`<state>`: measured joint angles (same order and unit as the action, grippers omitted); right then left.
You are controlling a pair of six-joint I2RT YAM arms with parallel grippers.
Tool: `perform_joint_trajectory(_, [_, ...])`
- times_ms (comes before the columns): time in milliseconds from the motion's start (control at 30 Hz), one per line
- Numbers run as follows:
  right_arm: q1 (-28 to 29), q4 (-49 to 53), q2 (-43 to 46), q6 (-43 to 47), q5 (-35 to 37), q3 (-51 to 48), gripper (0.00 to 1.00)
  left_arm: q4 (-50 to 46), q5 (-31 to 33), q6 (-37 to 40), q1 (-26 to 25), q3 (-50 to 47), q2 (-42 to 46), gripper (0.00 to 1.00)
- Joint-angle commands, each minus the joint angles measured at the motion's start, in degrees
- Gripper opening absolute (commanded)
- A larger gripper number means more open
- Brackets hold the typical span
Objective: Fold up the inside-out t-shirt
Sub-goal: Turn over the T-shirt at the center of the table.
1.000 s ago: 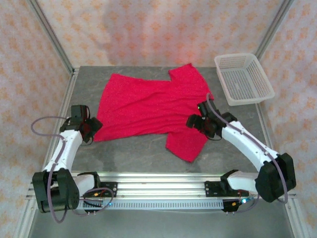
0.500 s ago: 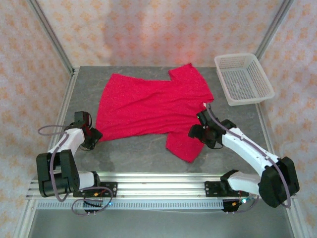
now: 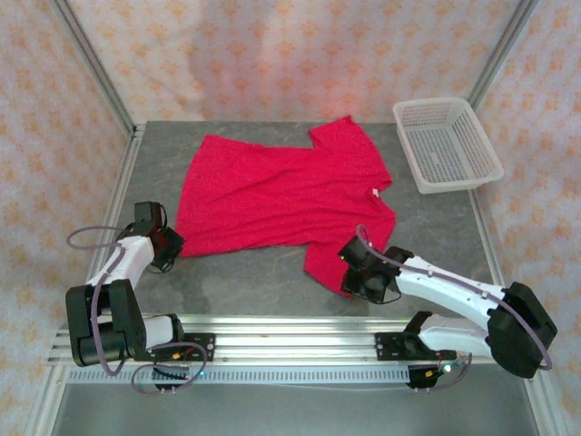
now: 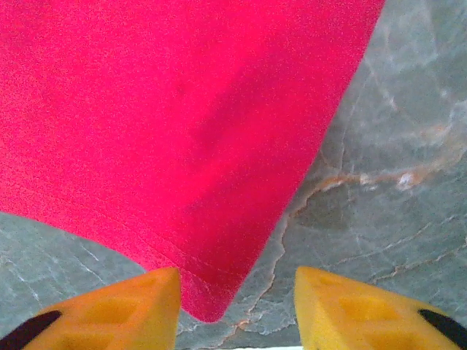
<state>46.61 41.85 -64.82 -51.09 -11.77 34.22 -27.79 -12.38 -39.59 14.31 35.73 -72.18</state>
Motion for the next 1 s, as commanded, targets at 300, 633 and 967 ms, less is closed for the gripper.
perform_joint_trajectory(300, [-0.1,-2.6,-9.8,3.5,9.0,7.5,0.01,-2.0,1.0,-0.1,0.4,2.2,1.7,0.0])
perform_joint_trajectory(633, [-4.0,8.6,-32.3,20.3,8.7,31.2,0.09,-1.1,0.2,0.0,0.3,1.3,2.3,0.0])
perform_joint_trajectory(967, [-4.6,9.4,-22.9,16.0,11.6,31.2,0.56,-0.3,-0.6,0.4,0.1,1.2,1.8,0.0])
